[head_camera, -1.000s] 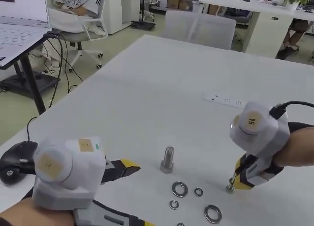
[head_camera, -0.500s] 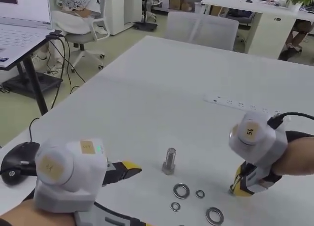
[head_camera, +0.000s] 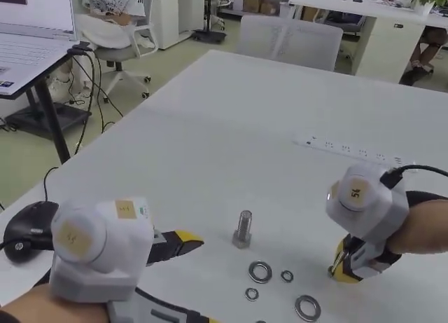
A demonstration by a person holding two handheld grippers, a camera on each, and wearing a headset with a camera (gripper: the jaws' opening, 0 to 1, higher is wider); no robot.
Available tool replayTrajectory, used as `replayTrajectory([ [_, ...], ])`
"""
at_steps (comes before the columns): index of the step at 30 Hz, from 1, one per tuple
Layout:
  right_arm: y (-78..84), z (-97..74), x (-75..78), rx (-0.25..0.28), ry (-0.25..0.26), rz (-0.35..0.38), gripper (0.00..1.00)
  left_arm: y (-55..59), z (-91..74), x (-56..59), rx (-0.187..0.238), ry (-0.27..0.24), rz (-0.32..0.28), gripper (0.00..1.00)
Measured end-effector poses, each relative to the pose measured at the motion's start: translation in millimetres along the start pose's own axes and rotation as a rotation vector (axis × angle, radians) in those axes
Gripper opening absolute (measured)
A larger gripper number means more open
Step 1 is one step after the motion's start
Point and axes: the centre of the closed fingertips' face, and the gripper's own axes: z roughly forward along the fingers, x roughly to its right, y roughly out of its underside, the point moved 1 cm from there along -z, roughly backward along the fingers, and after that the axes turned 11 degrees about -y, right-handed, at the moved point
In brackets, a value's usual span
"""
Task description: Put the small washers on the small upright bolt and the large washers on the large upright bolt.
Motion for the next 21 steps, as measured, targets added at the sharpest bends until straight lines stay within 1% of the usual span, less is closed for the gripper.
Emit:
replayTrajectory([
  [5,1.1,0.1,-0.1,-0.004,-0.001,0.002,0.15,-0.2,0.1,-0.2,0.001,0.0,0.0,0.85],
  [12,2.5,1.2,-0.5,-0.007,-0.006,0.008,0.2,0.0,0.6,-0.8,0.001,0.0,0.0,0.85],
  [21,5.7,-4.6,1.5,0.008,0.005,0.021,0.28,0.2,1.1,0.0,0.001,0.003,0.002,0.85],
])
